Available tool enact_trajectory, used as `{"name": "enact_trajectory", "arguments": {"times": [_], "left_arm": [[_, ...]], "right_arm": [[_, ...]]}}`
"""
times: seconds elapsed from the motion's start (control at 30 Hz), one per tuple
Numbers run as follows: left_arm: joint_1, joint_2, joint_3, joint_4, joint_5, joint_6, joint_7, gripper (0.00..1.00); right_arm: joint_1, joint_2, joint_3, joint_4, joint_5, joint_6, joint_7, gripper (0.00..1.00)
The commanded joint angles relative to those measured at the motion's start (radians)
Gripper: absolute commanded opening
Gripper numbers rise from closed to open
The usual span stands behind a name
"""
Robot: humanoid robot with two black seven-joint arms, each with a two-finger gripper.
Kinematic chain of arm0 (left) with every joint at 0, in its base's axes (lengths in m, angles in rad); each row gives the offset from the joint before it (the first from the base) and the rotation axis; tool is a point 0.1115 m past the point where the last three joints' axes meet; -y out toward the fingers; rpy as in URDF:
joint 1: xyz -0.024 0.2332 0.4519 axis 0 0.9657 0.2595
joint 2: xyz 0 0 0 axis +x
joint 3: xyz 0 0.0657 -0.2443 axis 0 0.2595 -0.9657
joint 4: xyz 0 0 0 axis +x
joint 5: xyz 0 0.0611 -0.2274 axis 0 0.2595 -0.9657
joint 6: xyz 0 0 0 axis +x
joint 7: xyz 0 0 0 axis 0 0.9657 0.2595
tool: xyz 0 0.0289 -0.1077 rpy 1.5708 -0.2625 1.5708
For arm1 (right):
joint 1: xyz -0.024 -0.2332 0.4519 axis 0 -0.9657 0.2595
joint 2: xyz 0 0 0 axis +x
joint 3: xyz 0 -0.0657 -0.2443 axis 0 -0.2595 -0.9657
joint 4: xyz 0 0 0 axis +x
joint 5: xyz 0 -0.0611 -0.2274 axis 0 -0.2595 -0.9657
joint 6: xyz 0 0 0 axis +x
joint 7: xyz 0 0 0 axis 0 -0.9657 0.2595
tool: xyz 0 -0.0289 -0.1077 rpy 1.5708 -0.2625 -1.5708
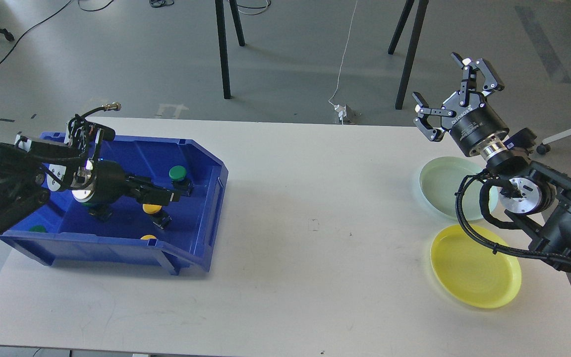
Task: Pass button and place on color plate
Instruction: 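Grasp the yellow button in the bin with the left gripper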
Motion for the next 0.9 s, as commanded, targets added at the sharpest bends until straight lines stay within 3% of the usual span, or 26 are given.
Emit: {"name": "enact_trajectory", "arguments": {"times": [0.0, 0.63, 0.87], "left_arm": [[0.013, -0.015, 0.0, 0.03, 0.0, 0.0, 0.0, 1.0], [0.062, -0.064, 0.0, 0.114, 0.0, 0.0, 0.0, 0.98], [0.065, -0.067, 0.002, 0.126, 0.0, 0.0, 0.0, 0.86]], "right_arm": [[0.0, 0.001, 0.0, 0.0, 0.0, 0.0, 0.0, 0.99], [-0.017, 0.001, 0.0, -0.002, 0.0, 0.0, 0.0, 0.99], [-0.032, 0.001, 0.002, 0.0, 0.0, 0.0, 0.0, 0.99]]}}
